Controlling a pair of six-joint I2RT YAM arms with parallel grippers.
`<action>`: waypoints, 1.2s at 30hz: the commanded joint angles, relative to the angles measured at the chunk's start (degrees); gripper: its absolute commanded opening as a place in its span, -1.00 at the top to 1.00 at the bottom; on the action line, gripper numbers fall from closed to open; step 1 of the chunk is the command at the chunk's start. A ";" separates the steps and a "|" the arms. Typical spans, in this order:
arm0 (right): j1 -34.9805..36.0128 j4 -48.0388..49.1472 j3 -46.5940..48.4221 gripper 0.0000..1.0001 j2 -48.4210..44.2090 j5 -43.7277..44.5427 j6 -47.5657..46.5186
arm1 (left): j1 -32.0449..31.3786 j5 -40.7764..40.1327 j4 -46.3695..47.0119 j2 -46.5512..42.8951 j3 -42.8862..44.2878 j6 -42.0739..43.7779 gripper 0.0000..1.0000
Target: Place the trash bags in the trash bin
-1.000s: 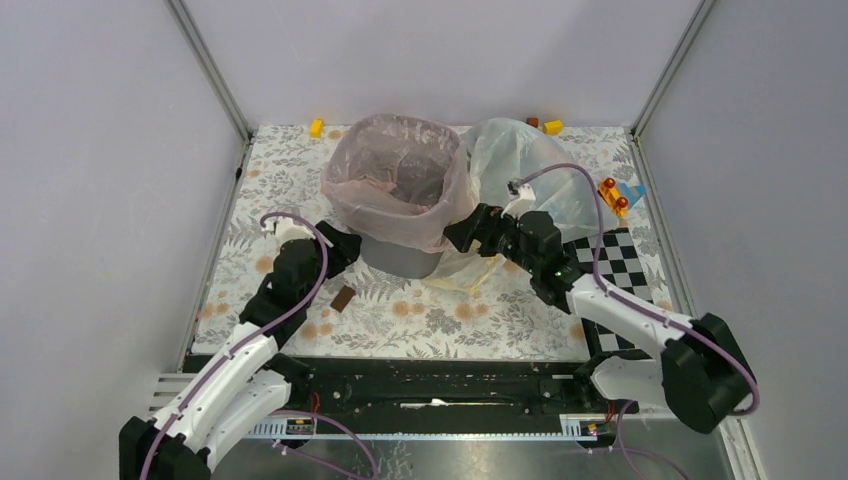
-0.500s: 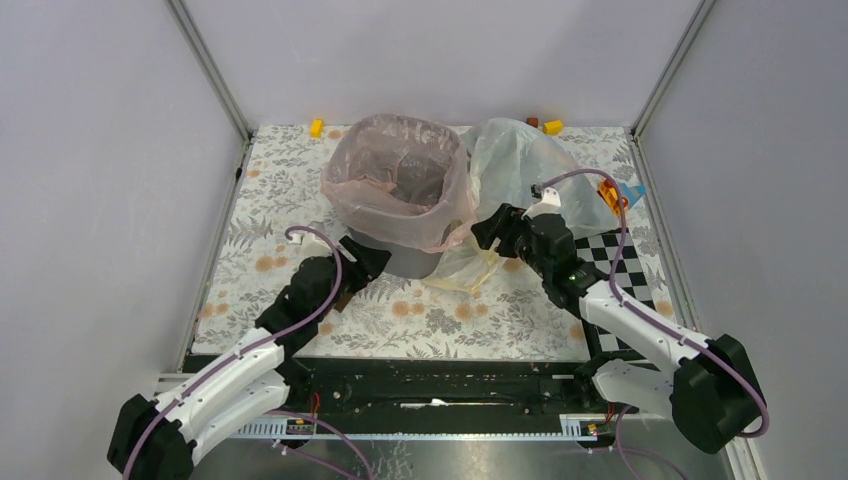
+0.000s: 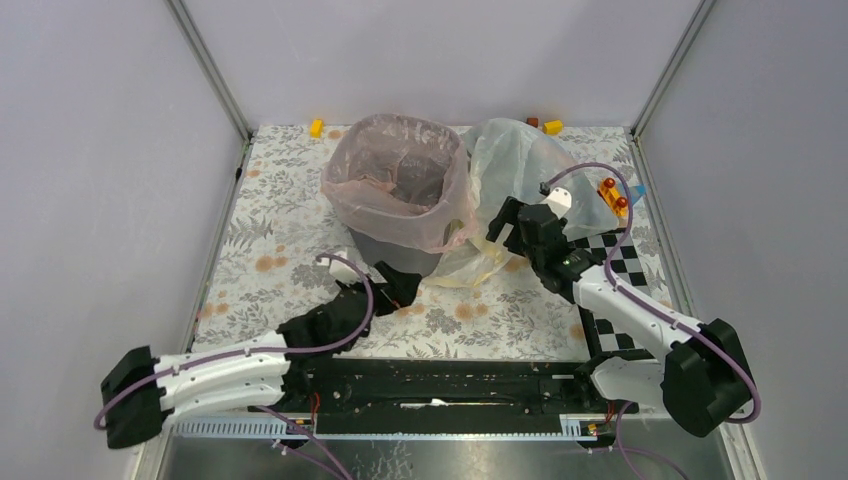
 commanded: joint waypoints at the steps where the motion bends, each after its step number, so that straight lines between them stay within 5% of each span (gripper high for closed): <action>1: -0.27 -4.61 2.72 -0.99 1.56 8.88 5.56 | -8.17 -16.97 5.15 6.30 2.41 2.60 -0.97; 6: -0.63 -1.53 2.78 -0.99 4.65 5.12 6.22 | -14.85 -28.02 5.48 16.32 6.92 5.07 -0.97; 12: -1.08 2.36 2.83 -0.84 7.92 -0.33 7.02 | -15.53 -35.61 8.70 26.72 11.35 7.98 -0.97; 25: -2.69 2.09 1.23 0.70 5.87 2.11 7.35 | -4.97 -37.77 19.40 43.76 15.16 1.20 -0.97; 28: -5.01 -0.34 1.55 0.88 4.58 2.80 6.20 | -0.65 -37.83 17.30 44.19 14.89 -1.95 -0.97; 36: -12.87 -3.95 0.10 0.91 0.62 3.75 4.55 | 11.24 -31.84 21.99 41.79 9.98 2.01 -0.97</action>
